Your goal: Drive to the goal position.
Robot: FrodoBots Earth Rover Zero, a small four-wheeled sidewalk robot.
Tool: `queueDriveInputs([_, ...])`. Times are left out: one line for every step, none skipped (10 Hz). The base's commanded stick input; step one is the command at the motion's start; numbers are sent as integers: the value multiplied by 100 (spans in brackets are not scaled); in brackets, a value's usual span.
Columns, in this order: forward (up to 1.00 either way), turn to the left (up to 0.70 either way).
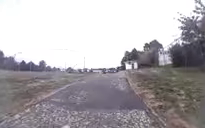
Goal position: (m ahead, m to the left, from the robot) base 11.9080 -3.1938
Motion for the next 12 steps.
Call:
queueDriveInputs([60, 0])
queueDriveInputs([60, 0])
queueDriveInputs([60, 0])
queueDriveInputs([60, 0])
queueDriveInputs([60, 0])
queueDriveInputs([60, 0])
queueDriveInputs([60, 0])
queueDriveInputs([60, 0])
queueDriveInputs([60, 0])
queueDriveInputs([60, 0])
queueDriveInputs([60, 0])
queueDriveInputs([60, 0])
